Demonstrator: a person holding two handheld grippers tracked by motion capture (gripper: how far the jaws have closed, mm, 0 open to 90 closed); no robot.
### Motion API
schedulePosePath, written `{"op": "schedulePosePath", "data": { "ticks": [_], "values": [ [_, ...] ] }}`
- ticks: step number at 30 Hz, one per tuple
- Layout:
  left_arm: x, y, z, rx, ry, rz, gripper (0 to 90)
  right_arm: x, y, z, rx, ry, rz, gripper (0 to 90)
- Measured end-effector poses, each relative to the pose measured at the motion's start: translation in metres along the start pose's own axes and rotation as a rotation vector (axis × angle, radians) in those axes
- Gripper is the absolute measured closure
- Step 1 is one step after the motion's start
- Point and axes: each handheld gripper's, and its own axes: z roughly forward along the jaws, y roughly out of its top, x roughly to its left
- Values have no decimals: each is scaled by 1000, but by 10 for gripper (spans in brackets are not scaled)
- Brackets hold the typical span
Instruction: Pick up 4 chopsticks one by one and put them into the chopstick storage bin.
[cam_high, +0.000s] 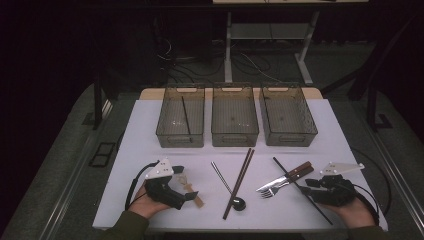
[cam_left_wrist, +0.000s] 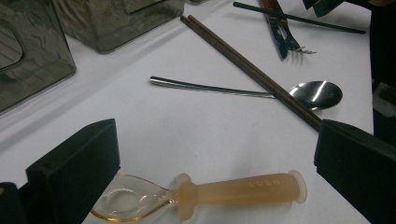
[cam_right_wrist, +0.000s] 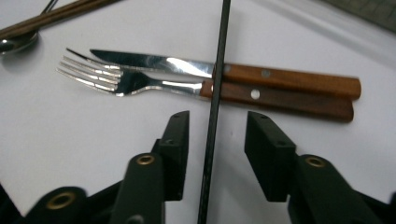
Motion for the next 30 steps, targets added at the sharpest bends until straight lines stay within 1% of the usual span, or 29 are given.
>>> {"op": "schedulePosePath", "data": {
  "ticks": [1,2,3,6,8,12,16,21,23,25,26,30],
  "values": [
    [0,0,0,0,0,4,0,0,-2,0,6,-6,-1,629],
    [0,0,0,0,0,-2,0,-1,-3,0,17,-12,-11,638],
    [0,0,0,2,1,3,0,-1,-4,-1,24,-16,-18,645],
    [-1,0,0,-1,4,-6,0,-2,-6,-2,33,-9,-12,680],
    [-1,0,1,0,4,-5,0,-2,-8,-2,40,-4,-16,704],
    [-1,0,1,0,4,-3,0,-1,-8,2,68,1,-20,722],
    [-1,0,1,4,2,-1,0,1,-9,5,95,-6,-28,739],
    [-1,0,1,5,3,6,0,2,-9,6,99,-29,-40,783],
    [-1,0,1,6,3,6,0,2,-9,6,100,-35,-39,817],
    [-1,0,1,6,1,3,0,2,-9,6,99,-34,-43,846],
    [-1,0,2,5,1,3,0,1,-9,6,101,-32,-48,849],
    [-1,0,2,6,-1,2,0,0,-10,6,97,-22,-40,854]
  ]
}}
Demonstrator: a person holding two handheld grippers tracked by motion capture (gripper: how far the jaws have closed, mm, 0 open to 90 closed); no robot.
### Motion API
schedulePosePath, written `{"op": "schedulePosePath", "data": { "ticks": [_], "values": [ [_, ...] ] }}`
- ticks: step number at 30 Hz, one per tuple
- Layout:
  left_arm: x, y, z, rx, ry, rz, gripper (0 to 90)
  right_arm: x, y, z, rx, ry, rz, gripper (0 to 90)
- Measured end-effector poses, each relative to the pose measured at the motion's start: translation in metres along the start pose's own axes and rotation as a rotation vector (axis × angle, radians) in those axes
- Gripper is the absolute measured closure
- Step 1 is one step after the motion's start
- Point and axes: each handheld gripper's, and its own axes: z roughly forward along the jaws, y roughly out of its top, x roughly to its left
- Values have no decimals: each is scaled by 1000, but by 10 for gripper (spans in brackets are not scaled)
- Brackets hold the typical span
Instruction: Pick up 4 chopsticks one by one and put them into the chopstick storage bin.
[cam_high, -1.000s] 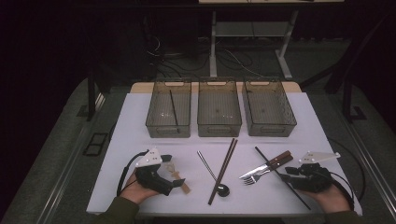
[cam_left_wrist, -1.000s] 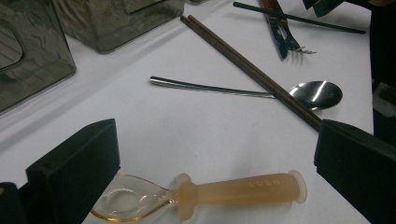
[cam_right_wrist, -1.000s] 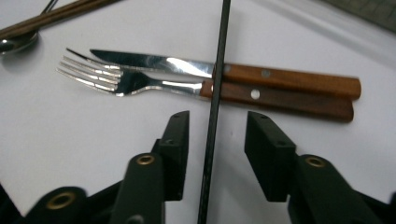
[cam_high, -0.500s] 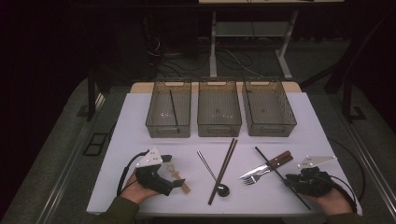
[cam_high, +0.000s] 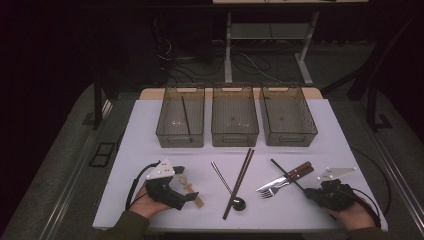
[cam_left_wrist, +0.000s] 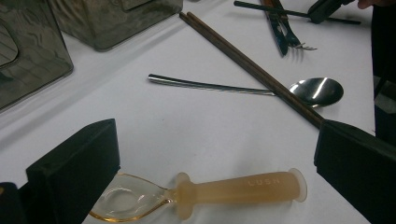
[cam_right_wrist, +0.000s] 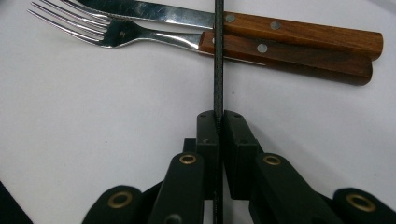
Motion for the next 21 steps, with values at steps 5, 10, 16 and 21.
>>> {"op": "schedulePosePath", "data": {
  "ticks": [5,10,16,21],
  "values": [
    [0,0,0,2,4,0,0,-2,0,0,2,18,12,855],
    [0,0,0,5,3,1,0,-3,2,-1,-6,32,4,855],
    [0,0,1,6,4,1,0,-2,9,-7,-54,34,-24,856],
    [0,0,1,6,2,-1,0,0,13,-8,-89,88,-37,855]
  ]
}}
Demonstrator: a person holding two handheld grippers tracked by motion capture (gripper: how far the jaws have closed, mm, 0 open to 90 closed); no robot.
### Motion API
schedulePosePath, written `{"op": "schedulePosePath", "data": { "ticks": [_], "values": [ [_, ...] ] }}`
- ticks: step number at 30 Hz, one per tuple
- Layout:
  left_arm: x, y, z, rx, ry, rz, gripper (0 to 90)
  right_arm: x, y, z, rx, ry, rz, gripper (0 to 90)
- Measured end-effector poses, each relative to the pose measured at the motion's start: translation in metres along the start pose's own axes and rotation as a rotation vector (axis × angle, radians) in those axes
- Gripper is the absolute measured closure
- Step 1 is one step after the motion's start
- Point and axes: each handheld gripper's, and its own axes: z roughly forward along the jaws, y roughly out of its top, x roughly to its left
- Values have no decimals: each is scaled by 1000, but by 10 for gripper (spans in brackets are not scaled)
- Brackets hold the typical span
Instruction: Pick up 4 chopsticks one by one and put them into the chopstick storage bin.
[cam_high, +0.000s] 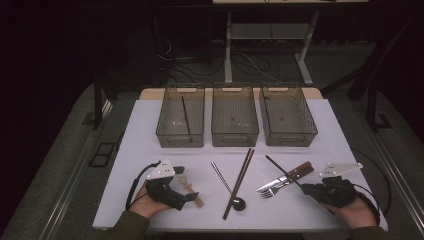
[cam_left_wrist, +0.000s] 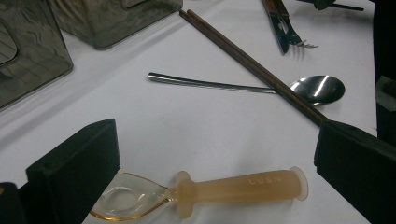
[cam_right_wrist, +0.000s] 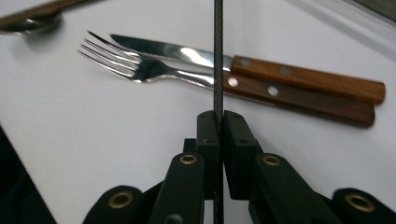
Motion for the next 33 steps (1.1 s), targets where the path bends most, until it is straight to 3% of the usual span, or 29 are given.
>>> {"op": "schedulePosePath", "data": {
  "ticks": [10,33],
  "values": [
    [0,0,0,8,0,6,0,5,18,4,-53,39,-2,855],
    [-1,1,-1,-9,-5,1,0,19,63,31,-107,110,-11,855]
  ]
}}
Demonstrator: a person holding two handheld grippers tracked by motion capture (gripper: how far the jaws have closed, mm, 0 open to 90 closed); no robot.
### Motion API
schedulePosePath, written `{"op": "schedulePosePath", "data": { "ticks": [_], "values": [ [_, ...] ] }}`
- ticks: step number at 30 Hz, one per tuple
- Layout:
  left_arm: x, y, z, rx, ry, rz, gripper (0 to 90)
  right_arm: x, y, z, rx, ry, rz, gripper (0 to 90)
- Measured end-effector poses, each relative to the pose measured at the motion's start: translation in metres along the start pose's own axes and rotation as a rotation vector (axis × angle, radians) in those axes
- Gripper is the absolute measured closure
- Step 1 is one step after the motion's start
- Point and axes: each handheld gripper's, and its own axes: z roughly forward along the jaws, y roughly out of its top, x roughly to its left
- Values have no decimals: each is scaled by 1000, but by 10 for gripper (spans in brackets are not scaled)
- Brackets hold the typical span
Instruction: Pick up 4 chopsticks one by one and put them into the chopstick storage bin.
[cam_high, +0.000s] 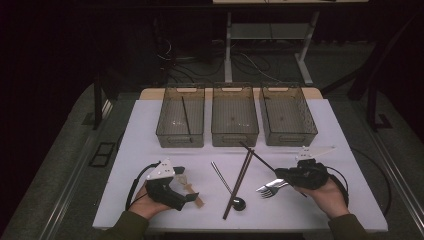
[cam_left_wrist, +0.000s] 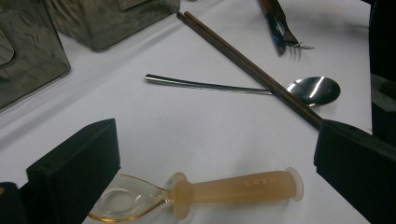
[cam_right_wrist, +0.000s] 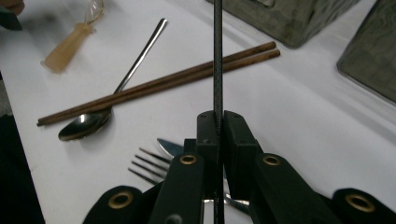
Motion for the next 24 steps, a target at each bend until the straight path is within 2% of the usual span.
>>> {"op": "schedulePosePath", "data": {
  "ticks": [24],
  "values": [
    [0,0,1,2,-3,-9,0,7,46,28,-79,40,2,855]
  ]
}}
